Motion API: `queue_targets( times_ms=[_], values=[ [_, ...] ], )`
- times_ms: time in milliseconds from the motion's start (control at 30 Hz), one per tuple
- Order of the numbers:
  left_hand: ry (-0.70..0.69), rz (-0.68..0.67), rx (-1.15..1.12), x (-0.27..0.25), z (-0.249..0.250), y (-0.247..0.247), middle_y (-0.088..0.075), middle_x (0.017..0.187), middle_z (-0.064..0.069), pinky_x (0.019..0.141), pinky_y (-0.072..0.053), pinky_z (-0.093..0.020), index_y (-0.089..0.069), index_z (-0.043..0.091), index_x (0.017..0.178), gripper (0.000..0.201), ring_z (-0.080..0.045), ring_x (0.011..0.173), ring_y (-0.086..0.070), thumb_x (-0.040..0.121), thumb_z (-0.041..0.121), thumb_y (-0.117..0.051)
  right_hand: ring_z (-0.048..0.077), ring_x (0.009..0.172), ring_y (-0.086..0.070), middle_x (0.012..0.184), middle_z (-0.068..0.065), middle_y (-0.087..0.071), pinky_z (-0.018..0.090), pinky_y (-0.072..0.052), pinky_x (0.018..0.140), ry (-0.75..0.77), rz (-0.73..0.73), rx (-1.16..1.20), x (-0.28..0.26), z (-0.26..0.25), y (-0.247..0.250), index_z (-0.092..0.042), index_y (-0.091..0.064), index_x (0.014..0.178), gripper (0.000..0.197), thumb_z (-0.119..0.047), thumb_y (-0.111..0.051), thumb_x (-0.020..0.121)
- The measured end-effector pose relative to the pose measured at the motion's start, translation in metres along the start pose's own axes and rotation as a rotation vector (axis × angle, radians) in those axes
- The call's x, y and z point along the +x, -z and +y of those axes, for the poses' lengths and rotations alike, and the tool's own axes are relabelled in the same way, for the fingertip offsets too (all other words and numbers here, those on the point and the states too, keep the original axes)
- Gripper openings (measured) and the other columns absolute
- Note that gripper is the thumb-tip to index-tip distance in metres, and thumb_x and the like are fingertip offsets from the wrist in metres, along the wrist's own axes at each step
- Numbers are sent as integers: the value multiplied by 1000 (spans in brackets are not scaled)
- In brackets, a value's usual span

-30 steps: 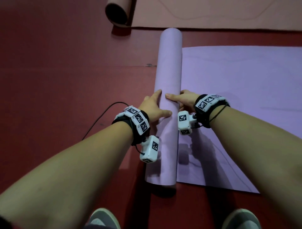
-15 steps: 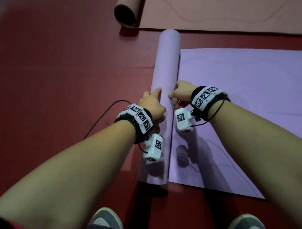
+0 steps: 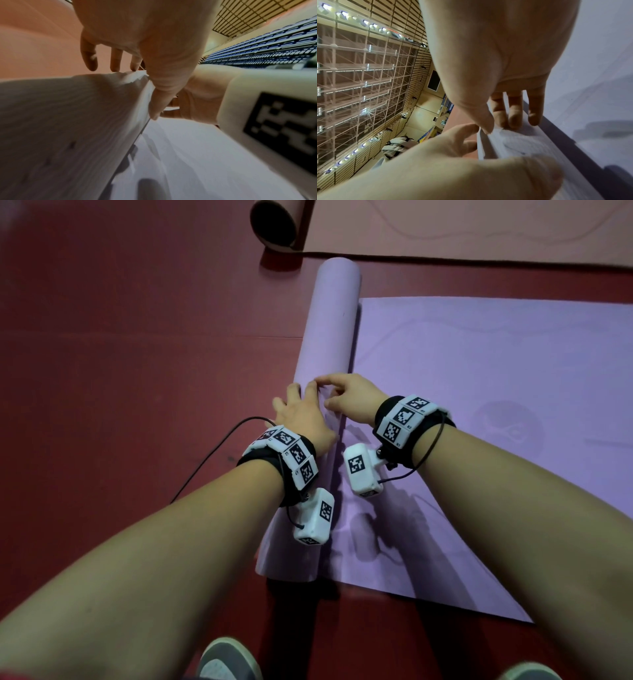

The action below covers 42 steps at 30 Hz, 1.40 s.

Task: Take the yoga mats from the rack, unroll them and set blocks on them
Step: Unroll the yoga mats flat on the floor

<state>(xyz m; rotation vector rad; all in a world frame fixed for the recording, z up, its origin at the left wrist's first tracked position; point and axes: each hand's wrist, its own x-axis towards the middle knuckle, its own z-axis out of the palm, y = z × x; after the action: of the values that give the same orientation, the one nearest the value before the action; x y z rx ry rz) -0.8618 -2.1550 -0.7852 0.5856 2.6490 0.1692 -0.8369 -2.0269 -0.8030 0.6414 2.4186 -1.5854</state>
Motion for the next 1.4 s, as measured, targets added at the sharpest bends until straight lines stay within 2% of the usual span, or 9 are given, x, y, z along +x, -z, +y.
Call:
queue_targets(
  times_ms=[133,267,467,633,833,933,1167,1300,1400],
  values=[
    [44,-90,82,2,-13,-6,-5,162,-4,103,-37,-59,6,31,155,126,-39,140,-22,66,65,-77,16,79,-56,83,0,-61,28,-48,79,13,-58,186,2,-4,-6,-10,-52,139,58,13,-51,86],
    [100,-107,55,4,-27,-12,-10,159,-7,101,-41,-55,19,35,153,132,-40,132,-35,67,66,-76,20,88,-61,94,4,-67,33,-50,88,15,-124,391,2,-5,-3,-9,-56,133,50,14,-53,88],
    [165,-129,-76,16,-34,-12,-19,155,-13,102,-43,-53,17,36,153,126,-46,126,-45,68,48,-76,20,94,-60,132,3,-48,33,-52,76,-42,220,282,9,16,-4,-30,-24,154,84,-4,-65,85],
    [209,-155,-204,29,-48,-11,-25,151,-15,104,-44,-51,12,37,154,128,-44,127,-47,64,46,-79,17,141,-36,157,3,-34,33,-33,115,10,105,128,15,51,-20,-23,-19,156,94,-13,-75,81],
    [249,-112,-83,32,-56,-8,-33,145,-16,105,-35,-50,7,36,155,134,-39,132,-35,57,71,-79,20,147,-27,160,3,-30,45,-22,120,75,-32,-44,28,68,-55,-22,-14,157,105,-61,-62,72],
    [276,-16,2,26,-50,-7,-35,139,-13,100,-41,-51,0,37,155,135,-37,125,-39,52,75,-78,22,149,-20,161,10,-25,45,-15,121,60,-87,-125,34,73,-50,-17,-17,157,93,-55,-57,83],
    [274,14,57,9,-29,10,-48,131,-21,96,-46,-52,7,40,154,122,-44,115,-52,69,55,-79,27,151,-7,164,12,-5,36,-9,122,39,-299,-236,29,69,-23,-24,-11,157,88,-41,-64,90],
    [308,12,164,-2,-34,33,-35,142,-10,95,-47,-49,-12,47,151,94,-37,121,-44,80,38,-74,15,152,2,165,-2,-3,33,-2,122,141,-302,-392,21,69,-26,-22,-9,157,92,-36,-66,86],
    [167,-14,321,1,-42,39,-25,152,-4,93,-47,-46,-25,50,148,79,-34,123,-38,87,14,-58,13,151,5,165,-6,-1,33,1,122,142,-278,-448,19,70,-29,-23,-8,158,91,-39,-63,87]
  ],
)
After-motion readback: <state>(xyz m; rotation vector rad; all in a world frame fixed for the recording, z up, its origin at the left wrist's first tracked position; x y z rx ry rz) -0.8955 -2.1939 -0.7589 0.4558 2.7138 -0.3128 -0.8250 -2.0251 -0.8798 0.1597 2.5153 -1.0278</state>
